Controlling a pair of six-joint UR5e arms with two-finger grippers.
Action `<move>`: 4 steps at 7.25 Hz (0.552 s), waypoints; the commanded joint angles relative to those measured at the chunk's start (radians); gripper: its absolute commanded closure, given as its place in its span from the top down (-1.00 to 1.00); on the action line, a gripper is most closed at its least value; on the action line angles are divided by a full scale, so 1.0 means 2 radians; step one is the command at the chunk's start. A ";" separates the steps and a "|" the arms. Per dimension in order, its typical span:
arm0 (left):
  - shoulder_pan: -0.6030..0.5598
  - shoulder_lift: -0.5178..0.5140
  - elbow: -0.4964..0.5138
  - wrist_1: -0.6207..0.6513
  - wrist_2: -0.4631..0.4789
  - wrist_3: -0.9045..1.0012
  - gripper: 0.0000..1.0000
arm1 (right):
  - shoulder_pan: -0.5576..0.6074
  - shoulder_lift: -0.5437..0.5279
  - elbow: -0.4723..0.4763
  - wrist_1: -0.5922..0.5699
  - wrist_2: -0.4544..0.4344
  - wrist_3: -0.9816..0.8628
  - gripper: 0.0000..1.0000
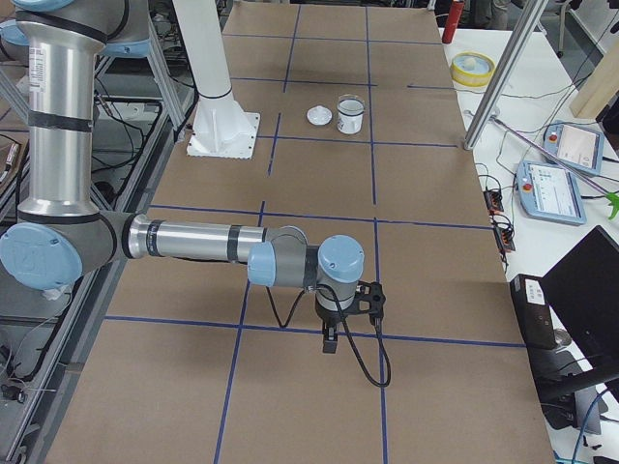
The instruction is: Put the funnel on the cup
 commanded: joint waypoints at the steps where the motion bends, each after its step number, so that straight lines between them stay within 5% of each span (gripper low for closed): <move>1: 0.000 0.004 -0.009 -0.009 0.002 0.002 1.00 | 0.000 0.000 0.000 0.000 0.000 0.000 1.00; 4: 0.000 0.019 -0.016 -0.010 0.005 0.001 1.00 | 0.000 0.000 0.000 0.000 0.000 0.000 1.00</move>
